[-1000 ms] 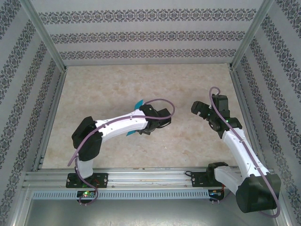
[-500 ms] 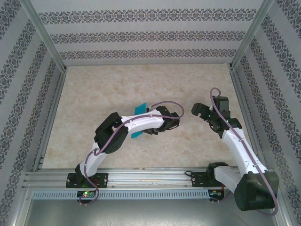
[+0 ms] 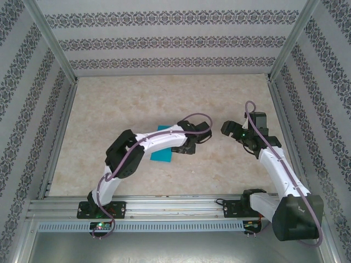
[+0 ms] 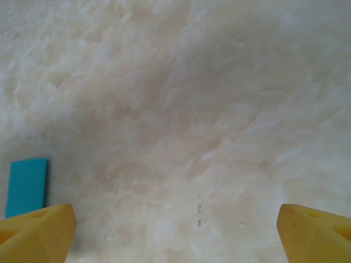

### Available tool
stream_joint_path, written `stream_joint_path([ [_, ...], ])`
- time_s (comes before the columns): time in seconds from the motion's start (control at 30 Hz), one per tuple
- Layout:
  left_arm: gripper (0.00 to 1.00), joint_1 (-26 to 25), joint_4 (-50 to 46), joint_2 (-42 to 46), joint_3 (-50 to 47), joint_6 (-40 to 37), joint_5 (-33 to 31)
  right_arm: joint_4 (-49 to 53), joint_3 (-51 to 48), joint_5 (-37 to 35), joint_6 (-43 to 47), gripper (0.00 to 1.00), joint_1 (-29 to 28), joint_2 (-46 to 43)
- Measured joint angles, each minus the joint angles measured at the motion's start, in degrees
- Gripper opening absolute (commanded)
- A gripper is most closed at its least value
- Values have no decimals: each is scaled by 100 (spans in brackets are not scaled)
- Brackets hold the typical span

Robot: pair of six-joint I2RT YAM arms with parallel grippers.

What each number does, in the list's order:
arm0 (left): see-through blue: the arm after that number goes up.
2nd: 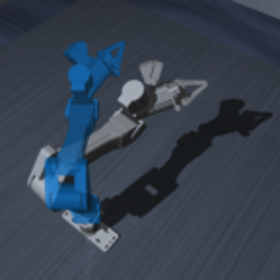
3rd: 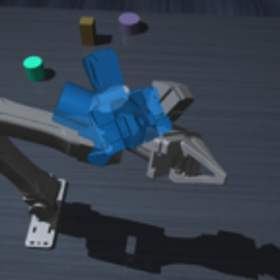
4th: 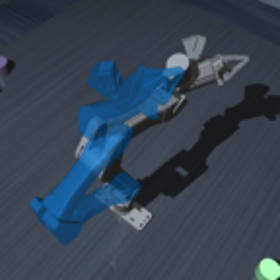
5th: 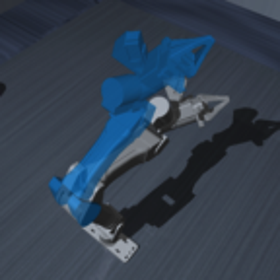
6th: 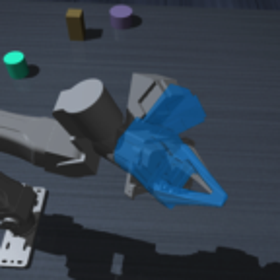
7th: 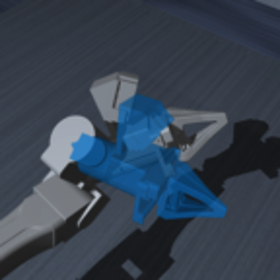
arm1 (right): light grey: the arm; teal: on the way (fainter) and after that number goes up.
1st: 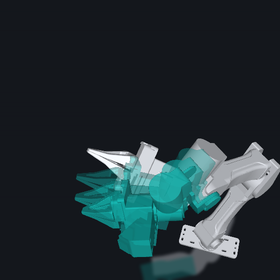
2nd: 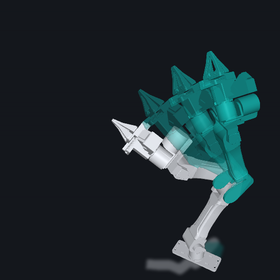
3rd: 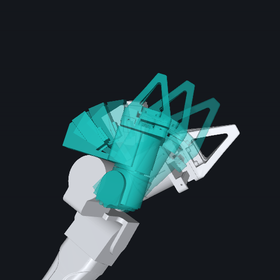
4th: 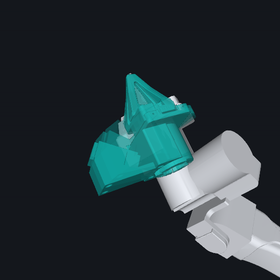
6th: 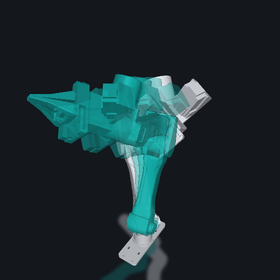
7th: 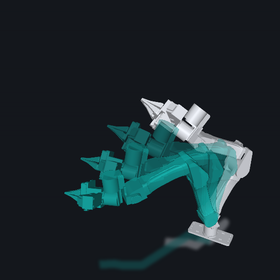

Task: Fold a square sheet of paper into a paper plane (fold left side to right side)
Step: Turn over the paper at the center of the table, then move the paper to the center of the table.

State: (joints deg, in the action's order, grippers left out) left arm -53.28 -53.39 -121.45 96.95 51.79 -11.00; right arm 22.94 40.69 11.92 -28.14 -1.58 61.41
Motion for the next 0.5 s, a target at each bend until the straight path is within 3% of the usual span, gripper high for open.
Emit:
stream_joint_path([
  [0.13,49,369,787,870,-682,-232,439,-35,4,579,-90,74,-2,225],
  [0.3,49,1117,2409,2406,-2277,-442,1060,-332,4,1287,-535,58,-133,649],
  [0.5,48,2146,3687,3394,-3832,-555,1740,-986,4,1578,-1191,42,-1287,1355],
])
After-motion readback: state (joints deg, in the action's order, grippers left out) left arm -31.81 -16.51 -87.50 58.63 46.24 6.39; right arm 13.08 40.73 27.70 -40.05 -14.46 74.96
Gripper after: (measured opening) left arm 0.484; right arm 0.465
